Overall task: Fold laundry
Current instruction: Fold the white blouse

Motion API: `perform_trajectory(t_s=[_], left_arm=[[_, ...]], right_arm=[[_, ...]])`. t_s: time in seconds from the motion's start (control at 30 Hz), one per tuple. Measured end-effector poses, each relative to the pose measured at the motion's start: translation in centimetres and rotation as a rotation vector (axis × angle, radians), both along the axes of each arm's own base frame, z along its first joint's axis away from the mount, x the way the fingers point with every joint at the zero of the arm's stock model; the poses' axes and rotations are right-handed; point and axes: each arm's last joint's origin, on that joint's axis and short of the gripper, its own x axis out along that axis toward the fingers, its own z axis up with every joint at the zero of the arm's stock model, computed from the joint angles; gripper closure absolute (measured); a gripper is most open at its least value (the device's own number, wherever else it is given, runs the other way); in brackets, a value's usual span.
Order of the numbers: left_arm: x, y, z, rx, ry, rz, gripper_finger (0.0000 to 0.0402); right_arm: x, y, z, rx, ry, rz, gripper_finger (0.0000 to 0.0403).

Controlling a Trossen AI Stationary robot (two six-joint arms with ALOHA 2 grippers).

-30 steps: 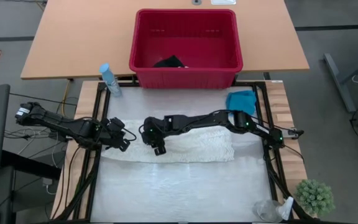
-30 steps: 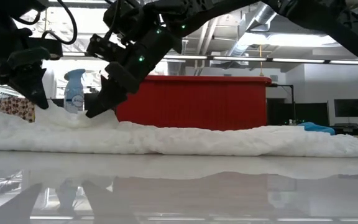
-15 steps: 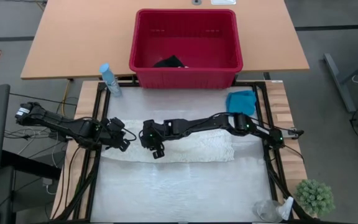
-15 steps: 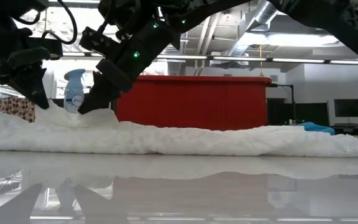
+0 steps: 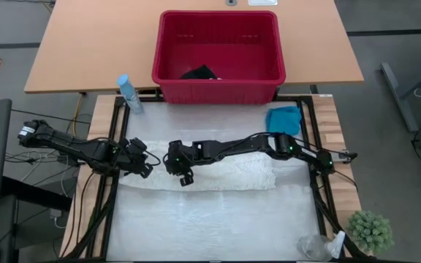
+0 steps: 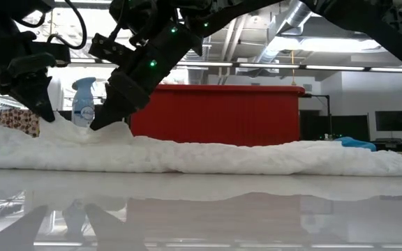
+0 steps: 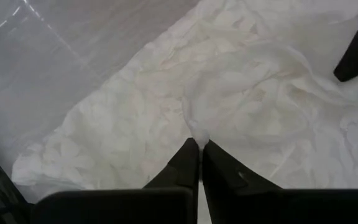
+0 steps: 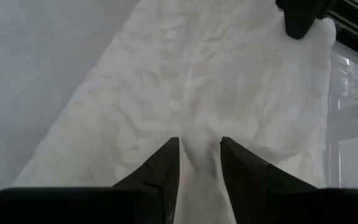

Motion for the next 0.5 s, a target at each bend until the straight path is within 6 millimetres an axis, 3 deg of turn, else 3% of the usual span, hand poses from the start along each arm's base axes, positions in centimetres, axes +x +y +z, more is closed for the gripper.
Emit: perform_trajectory(t_s=[0.5], left_arm=[[0.0,0.0,0.0,0.006,0.007,-0.014,0.0401]], right_arm=[[-0.05,-0.57,-0.05,0.002,0.006,-0.044,0.039]])
